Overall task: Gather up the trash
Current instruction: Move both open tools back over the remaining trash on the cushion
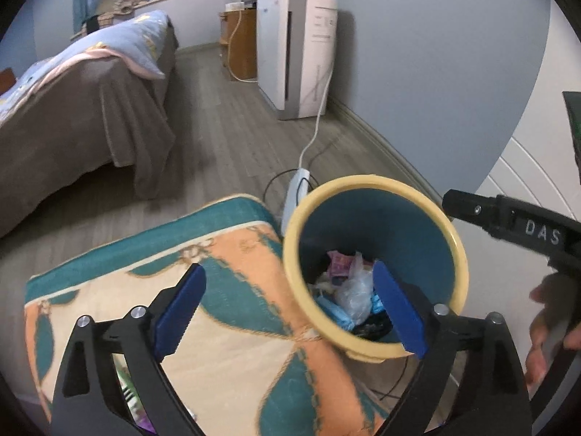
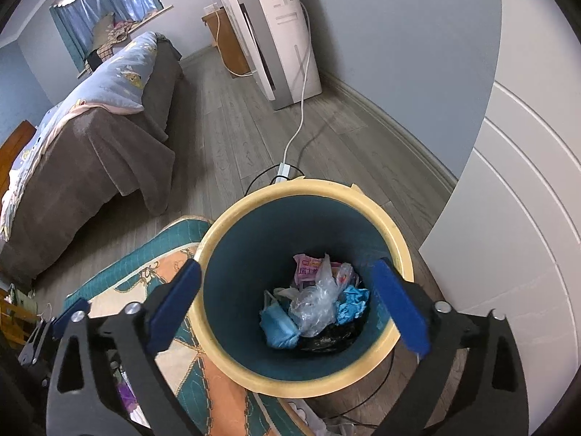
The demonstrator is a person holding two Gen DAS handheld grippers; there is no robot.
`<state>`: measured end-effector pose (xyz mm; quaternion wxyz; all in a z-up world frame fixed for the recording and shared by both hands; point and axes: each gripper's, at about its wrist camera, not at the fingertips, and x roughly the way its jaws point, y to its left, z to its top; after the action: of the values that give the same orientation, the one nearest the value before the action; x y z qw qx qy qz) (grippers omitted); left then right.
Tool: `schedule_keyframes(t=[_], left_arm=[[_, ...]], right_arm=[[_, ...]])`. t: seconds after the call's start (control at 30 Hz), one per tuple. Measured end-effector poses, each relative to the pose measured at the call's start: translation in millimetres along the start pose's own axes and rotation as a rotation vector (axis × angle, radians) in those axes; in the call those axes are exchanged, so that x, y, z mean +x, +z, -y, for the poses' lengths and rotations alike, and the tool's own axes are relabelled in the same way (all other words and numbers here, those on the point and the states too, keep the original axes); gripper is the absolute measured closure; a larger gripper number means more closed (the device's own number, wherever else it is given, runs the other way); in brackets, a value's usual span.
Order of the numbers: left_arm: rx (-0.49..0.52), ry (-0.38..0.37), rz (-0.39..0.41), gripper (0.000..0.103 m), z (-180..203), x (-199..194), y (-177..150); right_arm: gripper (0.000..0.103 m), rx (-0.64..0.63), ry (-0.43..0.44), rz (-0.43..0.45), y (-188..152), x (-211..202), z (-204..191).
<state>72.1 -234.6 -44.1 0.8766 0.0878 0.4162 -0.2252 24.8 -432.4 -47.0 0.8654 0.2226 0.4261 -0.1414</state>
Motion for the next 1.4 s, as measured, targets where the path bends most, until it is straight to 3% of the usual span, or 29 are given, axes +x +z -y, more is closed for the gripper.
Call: schedule_keyframes(t=[0.23, 0.5, 0.77, 1.03, 1.23, 1.4], left_arm=[[-0.052, 0.041, 0.009, 0.009, -46, -30, -10], [-0.113, 0.150, 0.007, 0.009, -117, -73, -22], [-0.157, 0.228, 0.012, 0.008, -172, -119, -59], [-0.261, 0.275, -0.010, 0.008, -218, -126, -93], [-0.261, 0.298, -0.014, 0.008, -236, -131, -109], [-0.260, 0.304, -0.025, 0.008, -250, -130, -119]], right_arm=[[0.006, 0.002, 0.025, -0.018, -2, 1, -22], [0.006, -0.098, 0.035, -0.015, -8, -1, -68], [0.006, -0.166, 0.047, -0.031, -19, -2, -104], [0.006, -0.296, 0.075, -0.050, -41, -7, -164], [0.006, -0.415, 0.068, -0.049, -62, -7, -206], [0.006, -0.502, 0.064, -0.103, -84, 8, -229]])
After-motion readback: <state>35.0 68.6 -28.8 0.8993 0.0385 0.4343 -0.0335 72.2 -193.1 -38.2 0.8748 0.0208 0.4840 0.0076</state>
